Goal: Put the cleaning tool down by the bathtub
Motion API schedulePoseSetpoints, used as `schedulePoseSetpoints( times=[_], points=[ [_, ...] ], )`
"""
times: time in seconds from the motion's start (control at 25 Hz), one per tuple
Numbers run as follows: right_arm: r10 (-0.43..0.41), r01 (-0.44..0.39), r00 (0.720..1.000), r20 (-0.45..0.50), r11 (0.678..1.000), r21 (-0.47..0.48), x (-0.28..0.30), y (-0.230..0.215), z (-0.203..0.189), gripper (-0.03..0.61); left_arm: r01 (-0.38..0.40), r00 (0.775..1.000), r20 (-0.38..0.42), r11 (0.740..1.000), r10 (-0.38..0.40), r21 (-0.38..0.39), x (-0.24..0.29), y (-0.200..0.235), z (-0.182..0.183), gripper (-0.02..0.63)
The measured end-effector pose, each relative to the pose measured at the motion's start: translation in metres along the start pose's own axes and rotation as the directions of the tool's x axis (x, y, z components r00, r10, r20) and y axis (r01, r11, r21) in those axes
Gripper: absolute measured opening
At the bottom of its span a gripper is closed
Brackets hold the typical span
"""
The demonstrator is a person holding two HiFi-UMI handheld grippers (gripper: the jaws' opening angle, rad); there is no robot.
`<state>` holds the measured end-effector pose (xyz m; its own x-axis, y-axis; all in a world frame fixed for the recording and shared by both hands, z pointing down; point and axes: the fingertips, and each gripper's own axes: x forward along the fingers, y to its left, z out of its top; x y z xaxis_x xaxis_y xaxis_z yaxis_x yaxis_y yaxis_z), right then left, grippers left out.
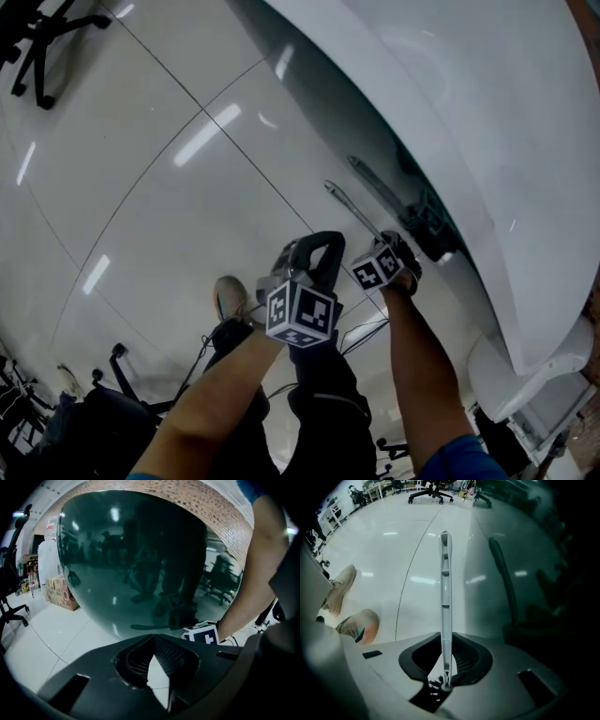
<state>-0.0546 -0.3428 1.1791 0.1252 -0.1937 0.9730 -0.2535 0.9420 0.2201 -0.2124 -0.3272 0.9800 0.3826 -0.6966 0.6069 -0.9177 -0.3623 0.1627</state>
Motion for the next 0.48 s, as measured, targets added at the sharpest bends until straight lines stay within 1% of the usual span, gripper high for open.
schedulePoseSetpoints(
  times=[0.08,0.12,0.28,0.4,0.48],
  points=[
    [-0.007,0.007,1.0,-0.023,1.0,0.017,0.008,-0.004,-0.004,0.095,0.002,1.0,-0.008,1.0,-0.002,-0.012,-0.004,0.0,-0.005,0.002],
    [-0.011,0.012,1.0,-0.028,0.999,0.031,0.008,-0.005,-0.005,0.121,0.006,1.0,-0.018,1.0,-0.007,-0.017,-0.007,-0.003,-0.009,0.002],
    [-0.013,0.014,1.0,-0.023,0.998,0.062,-0.002,-0.007,-0.007,0.121,0.028,0.998,-0.061,0.999,-0.03,-0.026,-0.022,-0.02,-0.02,0.002],
    [-0.005,0.006,1.0,-0.012,0.994,0.106,-0.027,-0.003,-0.016,0.12,0.035,0.997,-0.069,0.999,-0.037,-0.031,-0.038,-0.03,-0.011,0.002],
    [0.0,0.0,1.0,0.001,0.988,0.157,-0.054,0.0,-0.024,0.09,0.037,0.997,-0.061,0.999,-0.039,-0.025,-0.052,-0.035,0.007,0.002]
  ],
)
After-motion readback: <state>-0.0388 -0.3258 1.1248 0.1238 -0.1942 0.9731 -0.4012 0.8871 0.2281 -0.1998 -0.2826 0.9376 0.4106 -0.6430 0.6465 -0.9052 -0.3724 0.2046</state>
